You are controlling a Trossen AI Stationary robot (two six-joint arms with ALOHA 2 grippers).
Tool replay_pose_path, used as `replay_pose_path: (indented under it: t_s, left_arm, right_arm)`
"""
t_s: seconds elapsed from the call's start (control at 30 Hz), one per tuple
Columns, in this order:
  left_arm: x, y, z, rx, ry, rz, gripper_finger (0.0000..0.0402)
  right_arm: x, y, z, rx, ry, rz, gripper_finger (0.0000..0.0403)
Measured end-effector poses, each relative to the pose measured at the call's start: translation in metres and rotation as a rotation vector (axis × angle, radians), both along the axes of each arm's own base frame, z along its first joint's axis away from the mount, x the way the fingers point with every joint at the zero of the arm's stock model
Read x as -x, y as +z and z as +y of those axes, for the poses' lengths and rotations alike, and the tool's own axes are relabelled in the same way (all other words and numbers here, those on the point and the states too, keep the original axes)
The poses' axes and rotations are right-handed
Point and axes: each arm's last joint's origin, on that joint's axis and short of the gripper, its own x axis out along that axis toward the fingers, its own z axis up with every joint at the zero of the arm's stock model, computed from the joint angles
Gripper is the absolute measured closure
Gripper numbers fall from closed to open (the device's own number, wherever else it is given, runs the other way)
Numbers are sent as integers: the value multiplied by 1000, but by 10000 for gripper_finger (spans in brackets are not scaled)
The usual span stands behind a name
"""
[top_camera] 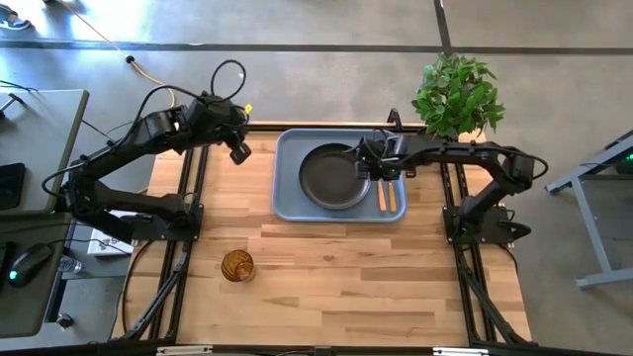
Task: Pick and place plate/cup/fork/spoon on tray
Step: Put the brown cup on the blue tray
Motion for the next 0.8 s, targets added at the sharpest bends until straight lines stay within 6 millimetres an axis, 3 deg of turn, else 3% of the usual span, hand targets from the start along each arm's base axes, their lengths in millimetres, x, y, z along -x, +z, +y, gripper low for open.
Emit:
replay_pose_path:
  t_s: [0.47,0.8]
  left_arm:
    - [16,-19,-19,413,-121,102,275]
    - [16,-24,-45,562,-244,193,275]
  right_arm:
    - [-35,49,74,202,11,-173,304]
    - [-35,51,94,239,15,-185,304]
